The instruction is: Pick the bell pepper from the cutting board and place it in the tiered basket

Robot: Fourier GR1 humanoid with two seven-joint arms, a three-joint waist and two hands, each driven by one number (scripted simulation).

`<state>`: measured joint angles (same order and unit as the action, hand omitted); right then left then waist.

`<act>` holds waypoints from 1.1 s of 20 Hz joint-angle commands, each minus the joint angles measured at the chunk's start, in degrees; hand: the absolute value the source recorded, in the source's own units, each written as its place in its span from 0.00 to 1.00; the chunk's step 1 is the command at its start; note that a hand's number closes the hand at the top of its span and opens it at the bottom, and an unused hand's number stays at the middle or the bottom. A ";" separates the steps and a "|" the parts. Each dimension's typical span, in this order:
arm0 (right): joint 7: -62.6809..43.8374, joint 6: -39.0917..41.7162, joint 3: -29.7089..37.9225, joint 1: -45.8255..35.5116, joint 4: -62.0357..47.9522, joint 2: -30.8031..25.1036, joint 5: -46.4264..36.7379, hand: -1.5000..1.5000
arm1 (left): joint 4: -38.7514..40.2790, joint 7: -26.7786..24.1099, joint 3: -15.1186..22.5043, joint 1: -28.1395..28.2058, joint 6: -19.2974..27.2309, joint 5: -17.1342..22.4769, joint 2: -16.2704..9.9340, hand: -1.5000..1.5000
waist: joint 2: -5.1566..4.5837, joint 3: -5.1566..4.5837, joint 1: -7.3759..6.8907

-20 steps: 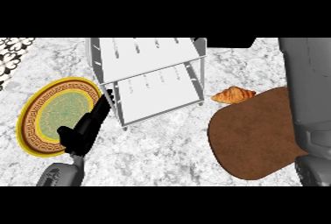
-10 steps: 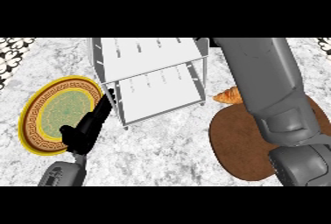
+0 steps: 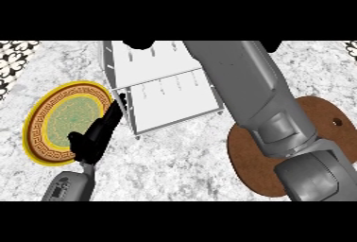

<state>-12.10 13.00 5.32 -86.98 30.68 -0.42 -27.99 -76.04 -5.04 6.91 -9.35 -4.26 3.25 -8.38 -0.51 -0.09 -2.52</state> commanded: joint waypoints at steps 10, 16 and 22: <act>-11.08 -0.44 -0.48 -3.19 -13.07 0.42 21.34 1.00 | 0.07 0.94 -0.76 -1.16 -1.62 0.39 -0.35 0.50 | 0.27 -0.04 -1.37; -11.33 -3.02 0.51 -5.06 -15.14 0.42 29.79 0.00 | 1.93 -2.62 0.68 0.92 -0.25 -1.96 1.55 0.50 | 0.07 -0.03 -1.19; -7.57 -14.85 1.00 -2.26 -10.40 -1.52 24.41 0.00 | 0.61 -0.37 -2.54 0.54 -1.48 0.75 -0.32 0.50 | 0.41 0.06 1.72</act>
<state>-21.55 4.35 6.88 -91.10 18.71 -0.75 -1.81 -75.20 -5.67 5.60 -9.36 -5.11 2.93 -8.07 -0.26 -0.07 -1.94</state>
